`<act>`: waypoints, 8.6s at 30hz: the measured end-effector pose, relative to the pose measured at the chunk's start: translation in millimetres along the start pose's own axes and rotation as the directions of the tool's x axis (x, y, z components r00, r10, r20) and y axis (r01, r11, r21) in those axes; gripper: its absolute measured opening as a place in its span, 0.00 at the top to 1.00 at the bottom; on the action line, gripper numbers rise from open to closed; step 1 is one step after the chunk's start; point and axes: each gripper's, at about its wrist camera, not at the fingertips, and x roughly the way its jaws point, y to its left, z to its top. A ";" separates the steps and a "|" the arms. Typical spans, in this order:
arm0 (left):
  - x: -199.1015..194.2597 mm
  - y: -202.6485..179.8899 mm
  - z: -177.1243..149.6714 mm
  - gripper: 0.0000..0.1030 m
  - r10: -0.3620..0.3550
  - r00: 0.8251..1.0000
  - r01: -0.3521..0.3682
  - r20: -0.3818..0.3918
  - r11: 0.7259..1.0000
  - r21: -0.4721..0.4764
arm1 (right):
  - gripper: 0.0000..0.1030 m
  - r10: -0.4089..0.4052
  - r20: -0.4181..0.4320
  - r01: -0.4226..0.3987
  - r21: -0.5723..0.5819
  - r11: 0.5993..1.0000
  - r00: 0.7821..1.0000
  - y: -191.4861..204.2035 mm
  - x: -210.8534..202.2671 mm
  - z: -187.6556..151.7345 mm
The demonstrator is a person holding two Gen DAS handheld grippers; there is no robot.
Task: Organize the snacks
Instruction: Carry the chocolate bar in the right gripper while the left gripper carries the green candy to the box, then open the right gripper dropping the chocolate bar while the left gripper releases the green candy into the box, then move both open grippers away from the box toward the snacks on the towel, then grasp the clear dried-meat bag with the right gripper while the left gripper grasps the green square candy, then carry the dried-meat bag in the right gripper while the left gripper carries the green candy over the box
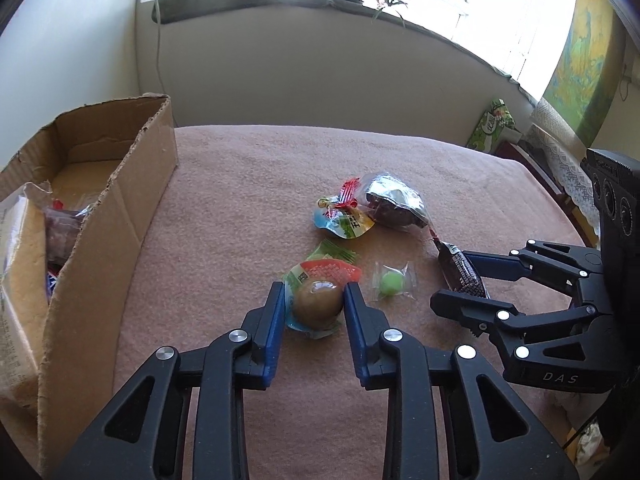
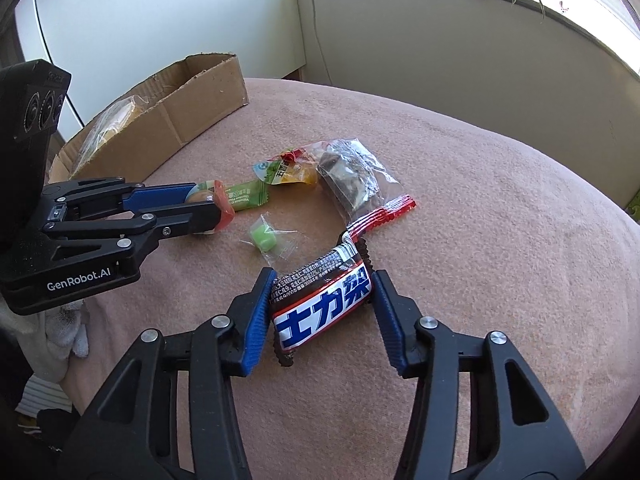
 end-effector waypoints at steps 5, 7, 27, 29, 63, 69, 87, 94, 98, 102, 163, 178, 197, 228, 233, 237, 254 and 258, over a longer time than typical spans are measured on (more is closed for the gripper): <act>-10.6 2.9 -4.0 0.73 -0.006 1.000 0.006 0.017 1.000 -0.009 | 0.53 0.004 0.020 -0.005 0.031 1.000 1.000 -5.0 -6.1 -4.5; -15.0 4.3 -5.5 0.73 -0.005 1.000 0.005 0.024 1.000 -0.013 | 0.53 0.009 0.026 -0.010 0.042 0.999 1.000 -6.7 -9.2 -5.8; -77.1 29.6 -15.5 0.73 0.049 0.988 -0.040 0.144 0.997 -0.064 | 0.53 0.038 0.123 -0.040 0.015 0.999 0.992 23.0 -50.3 11.5; -83.2 36.4 -15.8 0.73 0.063 0.986 -0.051 0.155 0.996 -0.078 | 0.53 0.046 0.132 -0.046 0.002 0.999 0.990 30.7 -50.9 18.6; -135.4 136.6 -27.3 0.73 0.279 0.935 -0.222 0.217 0.941 -0.256 | 0.53 0.143 0.143 -0.117 -0.176 0.977 0.979 136.8 3.3 129.4; -136.9 146.4 -26.8 0.73 0.305 0.929 -0.244 0.209 0.930 -0.274 | 0.53 0.155 0.136 -0.129 -0.179 0.975 0.979 147.4 16.3 140.4; -136.1 160.7 -26.2 0.73 0.357 0.917 -0.294 0.178 0.907 -0.302 | 0.53 0.184 0.094 -0.161 -0.209 0.964 0.978 172.6 50.5 157.8; -134.1 157.9 -25.0 0.73 0.357 0.917 -0.296 0.176 0.908 -0.298 | 0.53 0.192 0.095 -0.167 -0.221 0.961 0.977 176.6 52.4 159.2; -133.5 154.1 -25.0 0.69 0.351 0.919 -0.293 0.182 0.913 -0.283 | 0.52 0.200 0.106 -0.171 -0.230 0.958 0.974 178.1 49.9 159.9; -134.7 153.7 -24.1 0.51 0.365 0.912 -0.302 0.189 0.906 -0.295 | 0.35 0.183 0.130 -0.149 -0.233 0.961 0.974 178.6 43.2 159.4; -91.4 21.2 -2.8 0.51 0.135 0.967 -0.122 0.215 0.990 -0.074 | 0.26 -0.049 0.197 0.051 -0.006 0.999 0.979 -2.1 -55.0 70.4; -57.3 -1.3 2.8 0.51 0.092 0.985 -0.092 0.148 0.996 -0.007 | 0.26 -0.021 0.144 0.021 0.000 1.000 0.989 -25.3 -40.2 57.7; -2.4 -17.9 11.0 0.56 0.083 0.996 -0.085 0.027 0.993 0.081 | 0.26 0.029 0.061 -0.023 -0.083 0.996 0.998 -25.3 -9.2 52.5; 29.2 -20.3 21.6 0.72 0.064 0.997 -0.056 -0.052 0.986 0.154 | 0.34 0.051 -0.021 -0.054 -0.140 0.989 0.998 -18.4 41.2 63.4; 29.2 -20.6 21.8 0.80 0.070 0.996 -0.062 -0.050 0.985 0.161 | 0.47 0.049 -0.027 -0.052 -0.140 0.989 0.998 -18.0 43.7 64.5; 29.2 -21.0 21.6 0.80 0.071 0.996 -0.063 -0.049 0.985 0.160 | 0.56 0.052 -0.028 -0.056 -0.139 0.989 0.998 -16.1 44.1 64.9; 2.5 -19.9 15.1 0.81 0.059 0.998 -0.059 0.001 0.990 0.125 | 0.60 0.025 0.004 -0.024 -0.114 0.993 1.000 -17.7 19.6 58.3; -7.3 -19.4 11.1 0.81 0.060 0.998 -0.062 0.018 0.991 0.122 | 0.60 0.012 0.018 -0.010 -0.111 0.994 1.000 -16.3 9.8 55.9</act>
